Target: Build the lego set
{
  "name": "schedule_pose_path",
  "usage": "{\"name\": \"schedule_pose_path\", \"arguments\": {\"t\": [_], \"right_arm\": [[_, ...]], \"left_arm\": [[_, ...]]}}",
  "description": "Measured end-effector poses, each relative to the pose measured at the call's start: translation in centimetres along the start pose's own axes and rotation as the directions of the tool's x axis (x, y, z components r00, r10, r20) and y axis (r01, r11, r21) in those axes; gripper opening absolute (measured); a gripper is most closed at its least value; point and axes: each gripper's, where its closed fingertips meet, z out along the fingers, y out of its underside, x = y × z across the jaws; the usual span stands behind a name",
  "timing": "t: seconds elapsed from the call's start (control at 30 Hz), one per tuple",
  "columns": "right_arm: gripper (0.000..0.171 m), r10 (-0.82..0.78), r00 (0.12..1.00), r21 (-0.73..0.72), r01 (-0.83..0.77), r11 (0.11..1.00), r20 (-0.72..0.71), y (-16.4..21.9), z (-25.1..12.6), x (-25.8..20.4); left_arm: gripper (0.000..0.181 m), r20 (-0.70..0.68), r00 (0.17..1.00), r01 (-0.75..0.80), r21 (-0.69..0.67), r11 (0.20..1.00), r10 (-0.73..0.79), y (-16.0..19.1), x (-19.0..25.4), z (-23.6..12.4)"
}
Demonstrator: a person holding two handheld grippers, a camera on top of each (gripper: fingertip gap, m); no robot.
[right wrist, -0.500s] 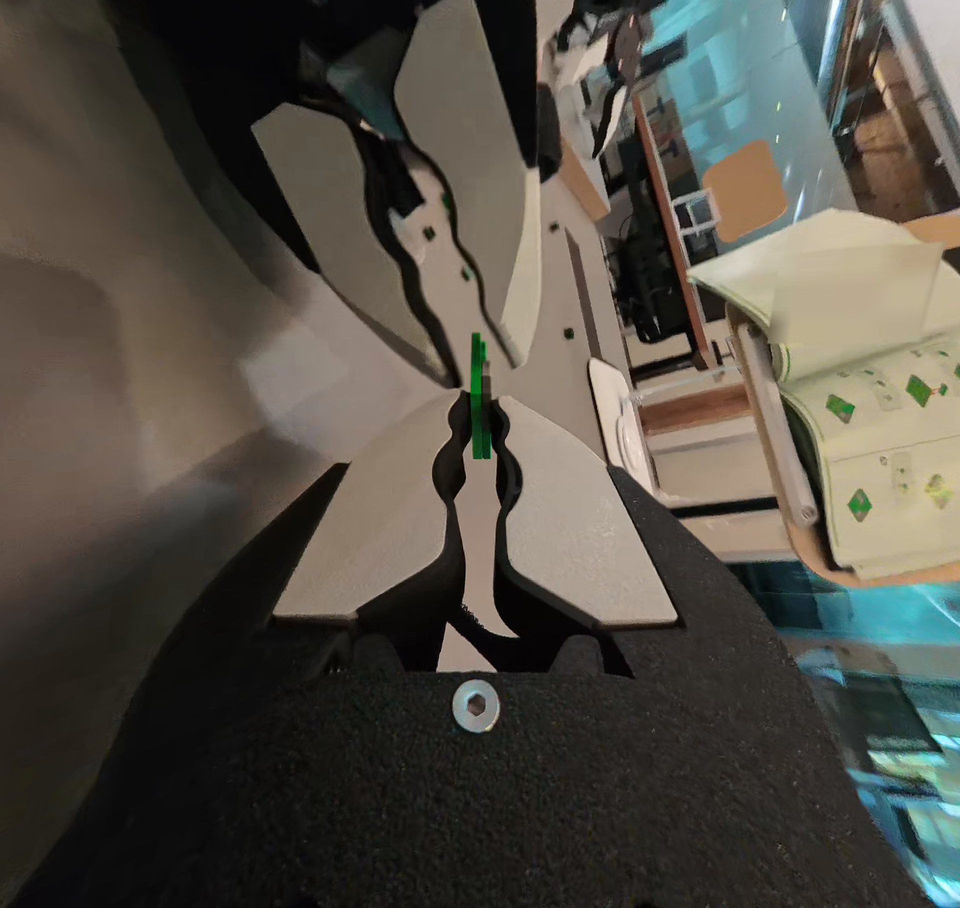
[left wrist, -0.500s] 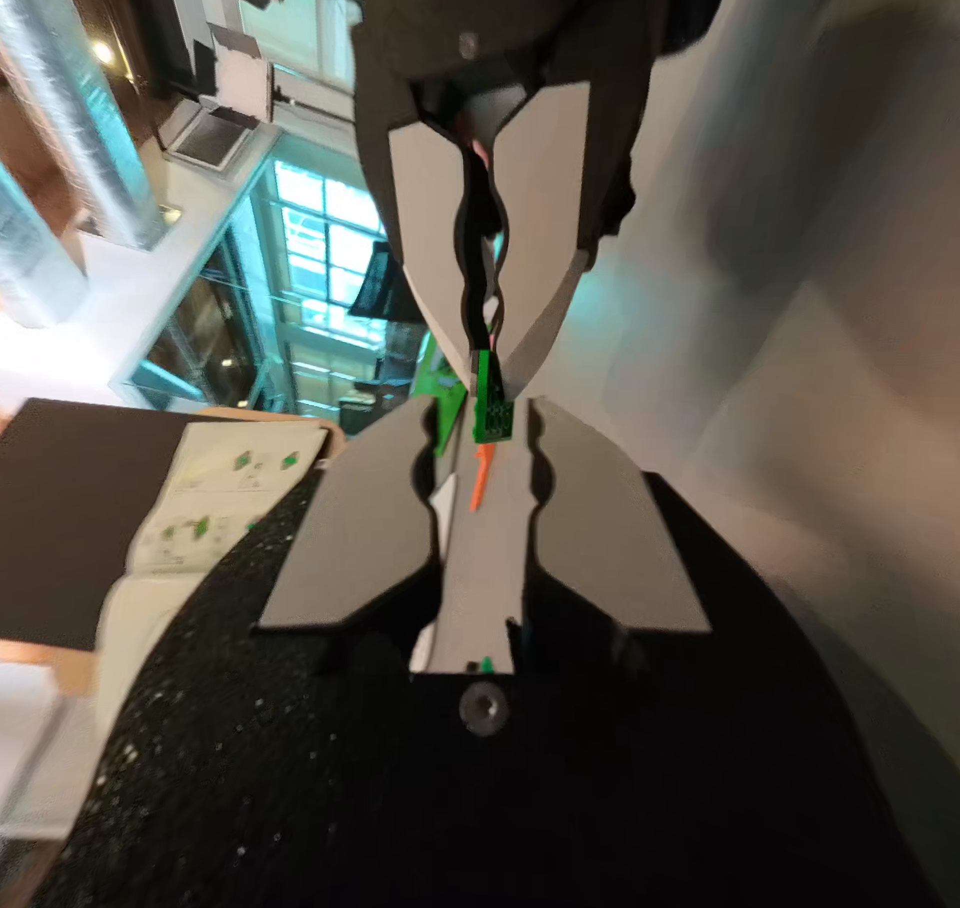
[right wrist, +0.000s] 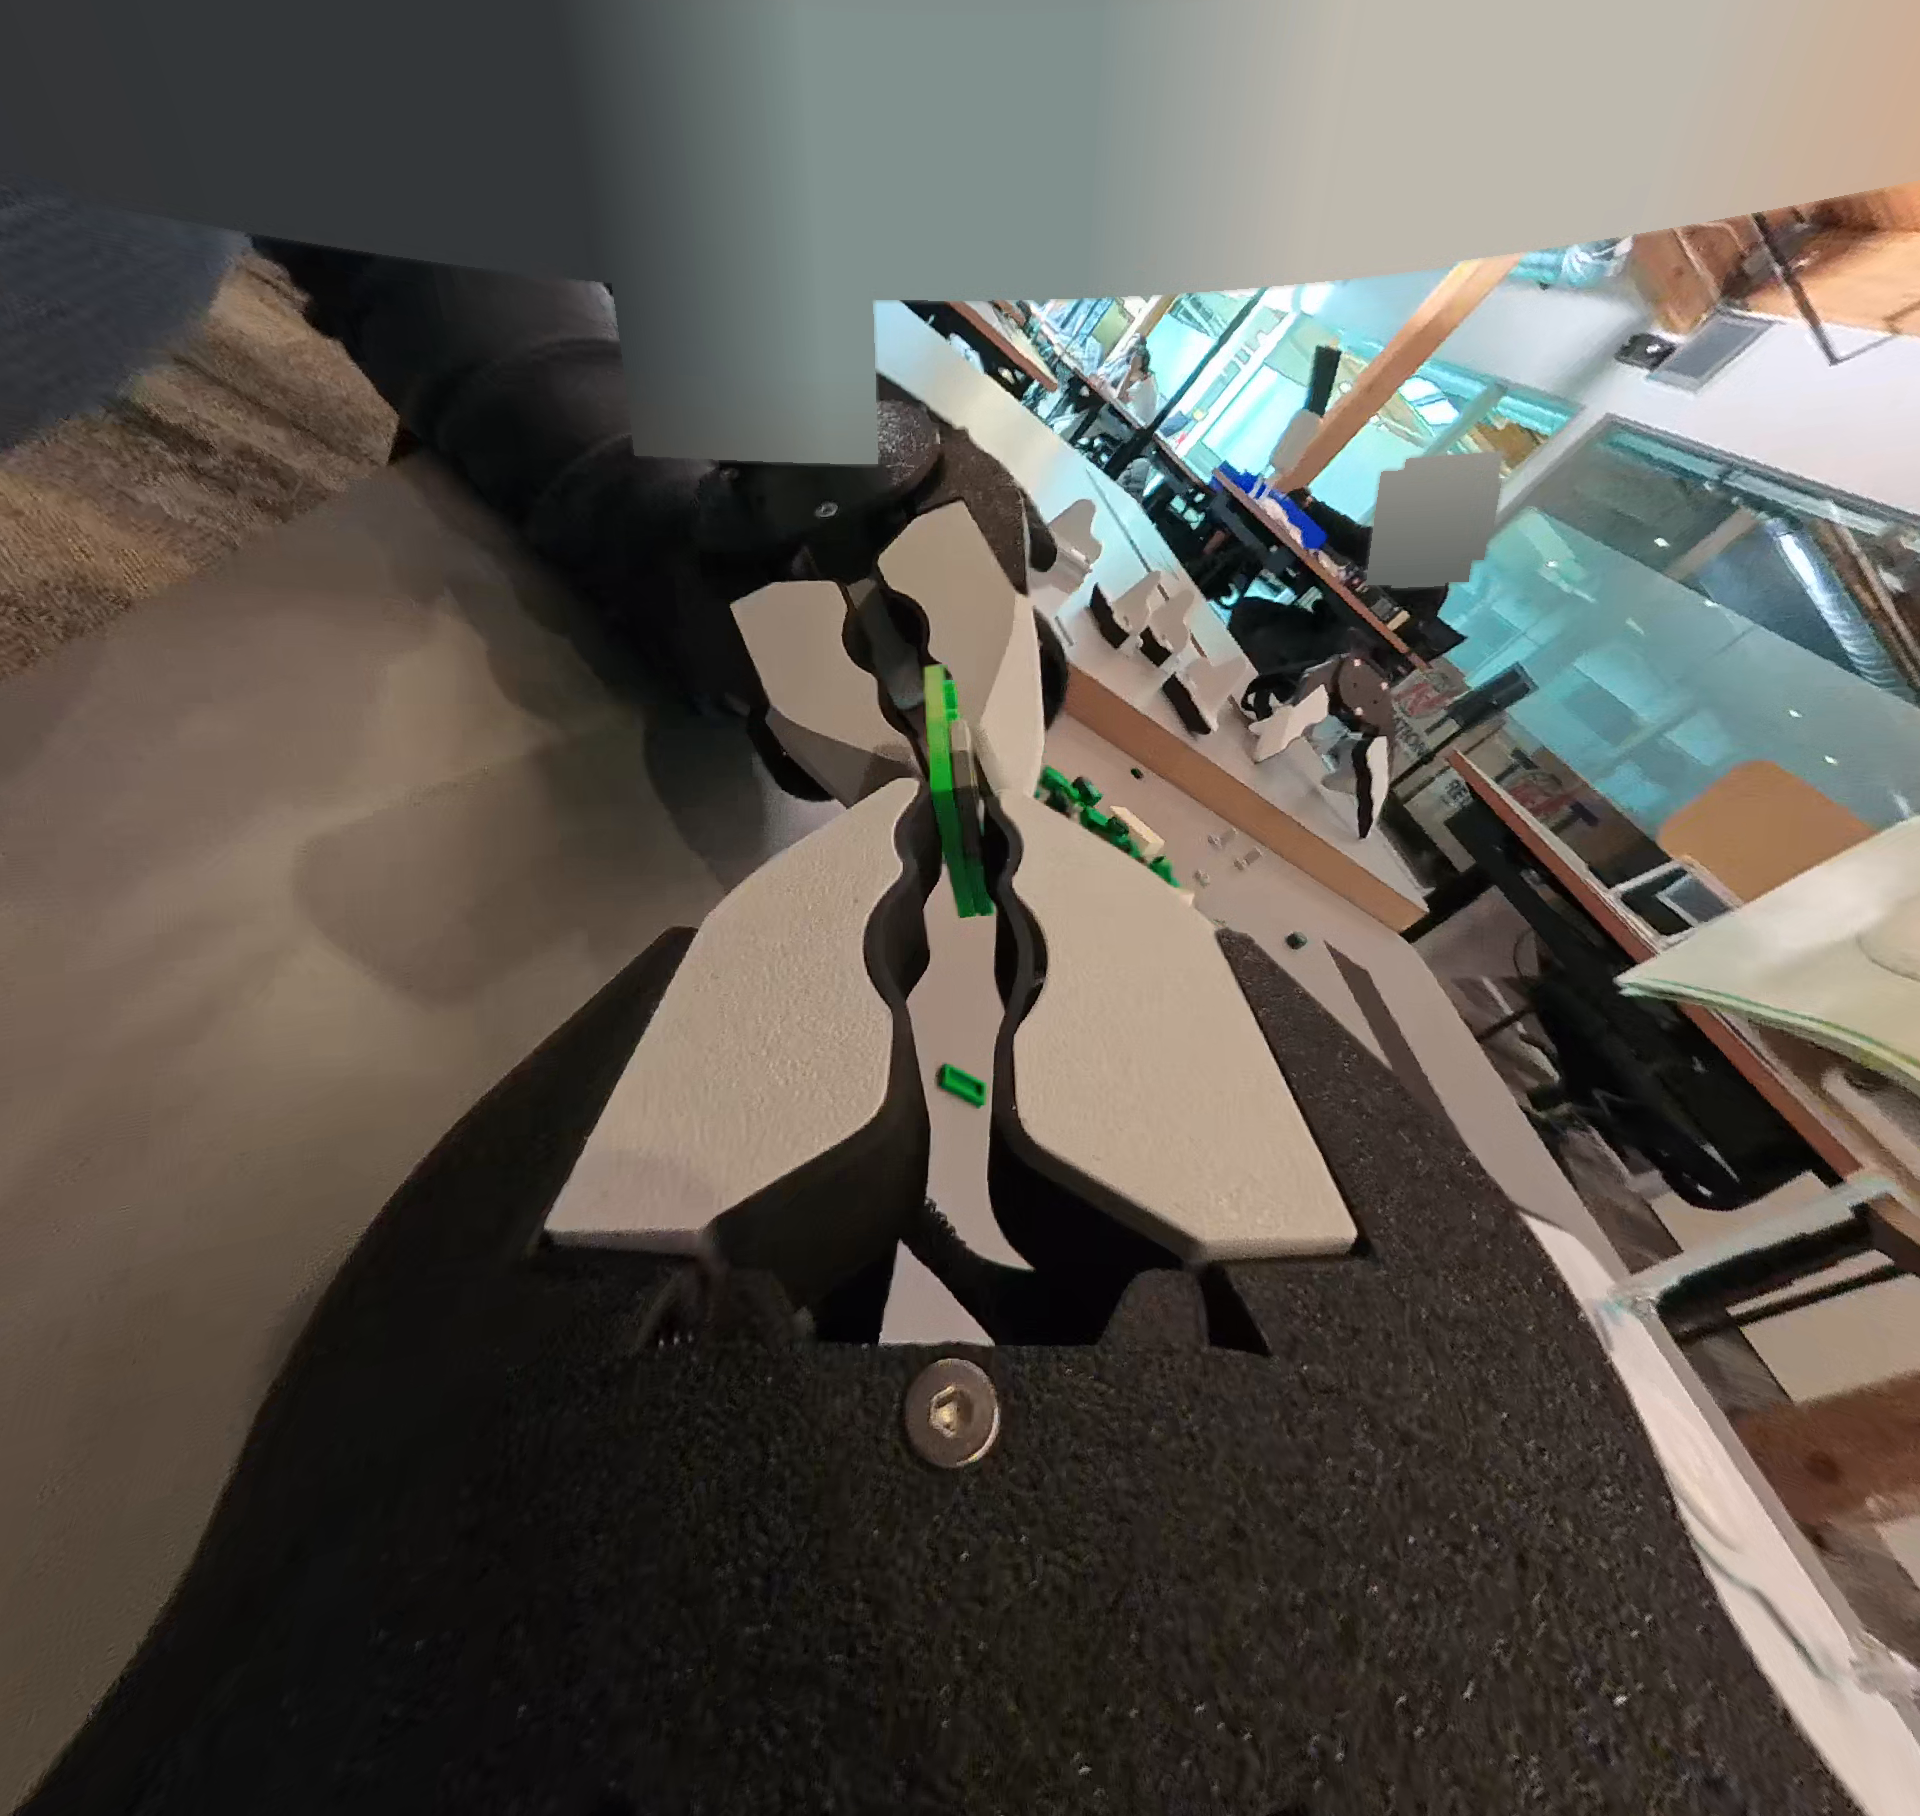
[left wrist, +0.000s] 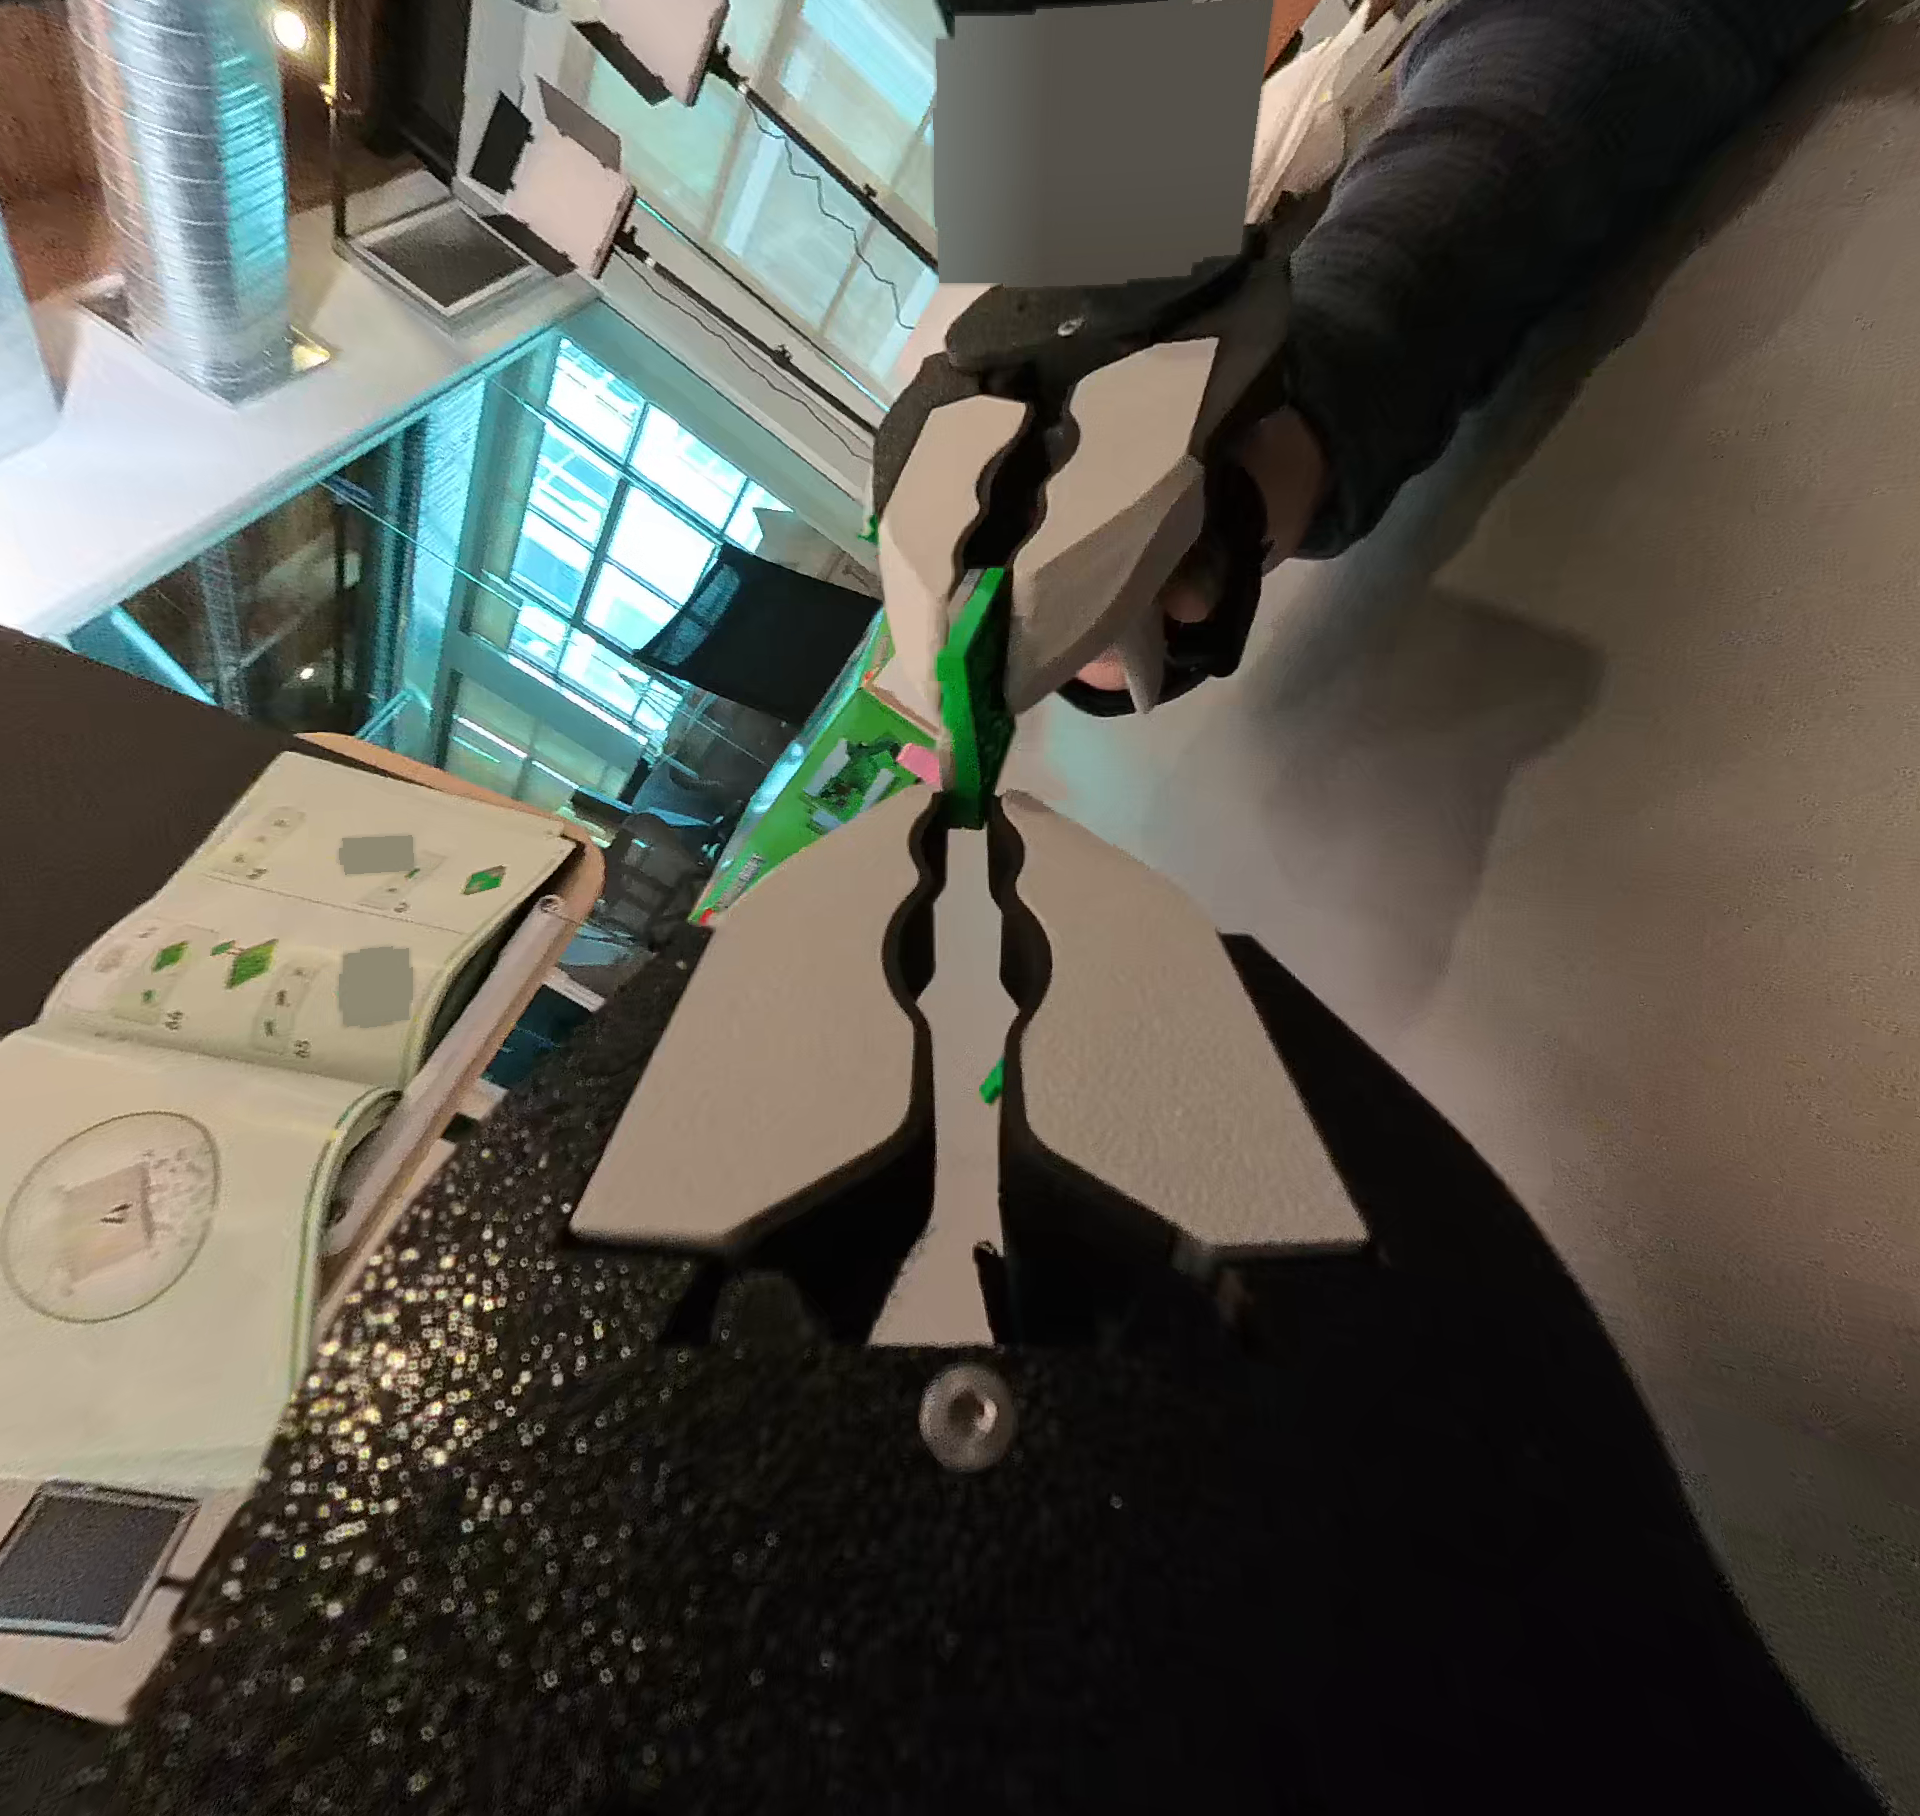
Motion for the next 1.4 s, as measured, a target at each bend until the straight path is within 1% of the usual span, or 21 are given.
{"name": "schedule_pose_path", "arguments": {"t": [0.03, 0.13, 0.17, 0.2, 0.3, 0.37, 0.43, 0.47, 0.53, 0.57, 0.63, 0.73, 0.83, 0.9, 1.0, 1.03, 1.13, 1.2, 1.3, 1.37, 1.4], "right_arm": [[0.008, -0.002, 1.0, 0.001, 0.002, 1.0, -0.02, -0.1, 0.1, 0.3], [0.013, 0.004, 0.998, -0.017, -0.005, 1.0, -0.058, 0.4, 0.1, 1.0], [0.013, 0.018, 0.998, -0.019, -0.019, 1.0, -0.058, 0.6, 0.0, 1.1], [0.015, 0.031, 0.998, -0.023, -0.032, 0.999, -0.063, 0.9, 0.0, 1.1], [0.03, 0.059, 0.995, -0.05, -0.064, 0.997, -0.084, 1.8, -0.3, 1.5], [0.037, 0.06, 0.993, -0.068, -0.068, 0.995, -0.105, 2.1, -0.5, 1.9], [0.04, 0.06, 0.989, -0.106, -0.075, 0.992, -0.135, 2.7, -0.6, 2.4], [0.04, 0.078, 0.983, -0.136, -0.101, 0.986, -0.167, 3.3, -0.7, 2.9], [0.043, 0.163, 0.955, -0.205, -0.216, 0.955, -0.246, 5.3, -0.9, 4.2], [0.047, 0.218, 0.931, -0.216, -0.286, 0.933, -0.291, 6.2, -1.1, 5.0], [0.049, 0.308, 0.863, -0.199, -0.41, 0.89, -0.4, 8.0, -2.0, 6.9], [0.046, 0.399, 0.772, -0.216, -0.554, 0.804, -0.495, 10.4, -3.1, 9.0], [0.038, 0.47, 0.738, -0.28, -0.639, 0.716, -0.483, 11.3, -3.0, 9.6], [0.027, 0.491, 0.728, -0.35, -0.671, 0.653, -0.479, 11.8, -2.8, 9.9], [0.017, 0.514, 0.724, -0.449, -0.689, 0.569, -0.46, 12.3, -2.2, 10.0], [0.014, 0.504, 0.727, -0.471, -0.687, 0.554, -0.467, 12.5, -2.0, 10.2], [0.014, 0.452, 0.752, -0.549, -0.659, 0.513, -0.48, 13.4, -1.5, 10.6], [0.014, 0.441, 0.766, -0.589, -0.642, 0.49, -0.468, 13.6, -1.0, 10.4], [0.011, 0.434, 0.775, -0.635, -0.628, 0.45, -0.458, 14.1, -0.8, 9.9], [0.004, 0.472, 0.754, -0.642, -0.646, 0.412, -0.456, 14.4, -0.6, 9.0], [0.003, 0.524, 0.722, -0.635, -0.673, 0.378, -0.453, 14.5, -0.4, 8.2]], "left_arm": [[0.006, 0.02, 1.0, -0.019, -0.01, 1.0, 0.019, 0.1, -0.3, -0.1], [0.005, 0.07, 0.978, -0.194, -0.068, 0.979, 0.198, 0.7, -0.8, -0.3], [0.005, 0.07, 0.972, -0.218, -0.084, 0.972, 0.224, 0.9, -0.8, -0.3], [0.005, 0.073, 0.97, -0.225, -0.101, 0.969, 0.233, 1.1, -1.0, -0.4], [0.005, 0.067, 0.956, -0.274, -0.151, 0.95, 0.286, 2.1, -1.3, -0.6], [0.005, 0.063, 0.948, -0.292, -0.221, 0.931, 0.312, 3.5, -1.8, -0.7], [0.005, 0.077, 0.948, -0.269, -0.321, 0.908, 0.308, 5.5, -2.8, -0.9], [0.005, 0.088, 0.951, -0.246, -0.368, 0.896, 0.297, 6.6, -3.4, -1.2], [0.005, 0.12, 0.952, -0.201, -0.451, 0.869, 0.283, 8.7, -4.7, -1.9], [0.005, 0.135, 0.943, -0.206, -0.481, 0.852, 0.304, 9.5, -5.5, -2.4], [0.005, 0.135, 0.917, -0.252, -0.534, 0.807, 0.375, 10.8, -6.6, -3.3], [0.005, 0.099, 0.886, -0.323, -0.571, 0.755, 0.453, 12.1, -7.0, -4.0], [0.005, 0.098, 0.895, -0.311, -0.562, 0.766, 0.435, 12.3, -6.8, -4.0], [0.005, 0.097, 0.895, -0.318, -0.545, 0.776, 0.435, 12.0, -6.6, -3.9], [0.005, 0.072, 0.892, -0.343, -0.537, 0.771, 0.447, 11.9, -6.2, -3.6], [0.005, 0.055, 0.875, -0.379, -0.54, 0.752, 0.48, 11.8, -6.1, -3.6], [0.005, -0.01, 0.816, -0.496, -0.527, 0.691, 0.578, 11.2, -5.2, -3.1], [0.005, -0.024, 0.8, -0.527, -0.507, 0.682, 0.6, 10.7, -4.8, -2.8], [0.005, -0.025, 0.797, -0.533, -0.498, 0.684, 0.603, 10.5, -4.7, -2.9], [0.005, -0.012, 0.769, -0.547, -0.53, 0.648, 0.639, 10.4, -5.4, -3.2], [0.005, -0.008, 0.758, -0.55, -0.545, 0.633, 0.652, 10.5, -5.7, -3.4]]}}
